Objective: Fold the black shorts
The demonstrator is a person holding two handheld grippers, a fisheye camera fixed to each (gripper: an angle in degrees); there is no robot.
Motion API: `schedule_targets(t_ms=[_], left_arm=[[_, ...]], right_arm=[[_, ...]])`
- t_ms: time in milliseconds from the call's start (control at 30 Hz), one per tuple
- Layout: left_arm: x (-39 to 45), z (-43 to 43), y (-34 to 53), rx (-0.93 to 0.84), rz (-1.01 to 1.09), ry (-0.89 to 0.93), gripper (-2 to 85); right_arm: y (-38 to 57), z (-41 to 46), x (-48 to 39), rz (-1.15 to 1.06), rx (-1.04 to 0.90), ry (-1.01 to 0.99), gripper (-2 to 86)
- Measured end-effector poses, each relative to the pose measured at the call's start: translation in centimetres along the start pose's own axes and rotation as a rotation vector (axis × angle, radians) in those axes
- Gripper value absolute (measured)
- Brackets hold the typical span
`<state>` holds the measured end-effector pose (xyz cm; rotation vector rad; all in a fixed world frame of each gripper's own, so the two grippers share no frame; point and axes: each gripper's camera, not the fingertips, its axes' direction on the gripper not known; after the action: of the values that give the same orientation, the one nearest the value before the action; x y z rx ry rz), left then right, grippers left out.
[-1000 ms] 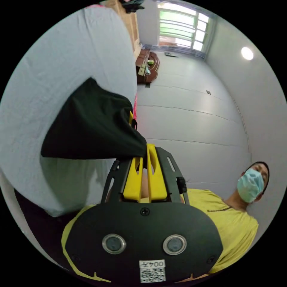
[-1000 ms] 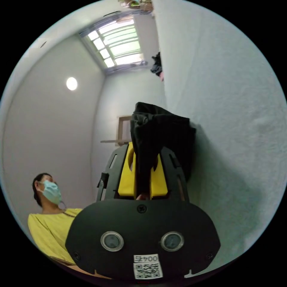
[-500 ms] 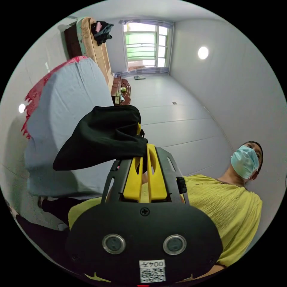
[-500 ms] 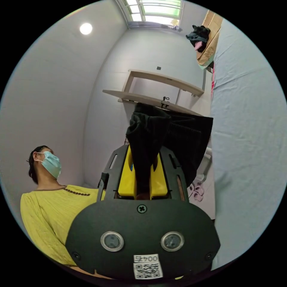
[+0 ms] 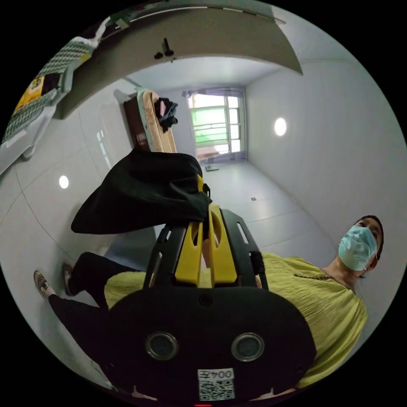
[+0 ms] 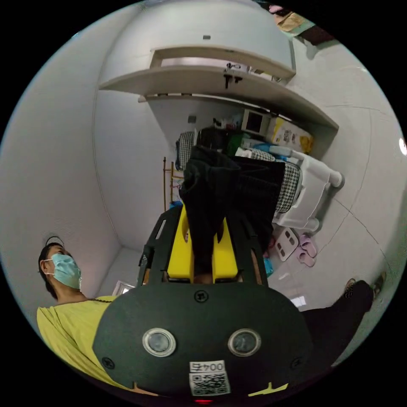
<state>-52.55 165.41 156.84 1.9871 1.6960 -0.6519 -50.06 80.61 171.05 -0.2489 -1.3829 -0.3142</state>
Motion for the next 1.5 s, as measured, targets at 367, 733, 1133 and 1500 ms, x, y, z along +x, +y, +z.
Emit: schedule_targets(t_ms=[367, 733, 1133, 1500], left_arm=[[2.1, -19.8, -12.0, 0.276, -0.049, -0.039, 3.6], [16.3, -37.9, -35.4, 0.293, 0.143, -0.322, 4.0], [0.0, -48.1, -40.6, 0.167, -0.315, -0.386, 3.8], [1.4, -46.5, -41.3, 0.047, -0.256, -0.289, 9.5]], right_arm=[[-15.5, 44.2, 27.2, 0.04, -0.347, 0.031, 6.9], [-31.3, 83.5, 36.7, -0.25, -0.479, 0.024, 7.0], [-25.4, 102.7, 75.6, 0.242, -0.423, 0.208, 6.8], [-24.8, 111.9, 80.3, 0.251, -0.433, 0.283, 7.1]])
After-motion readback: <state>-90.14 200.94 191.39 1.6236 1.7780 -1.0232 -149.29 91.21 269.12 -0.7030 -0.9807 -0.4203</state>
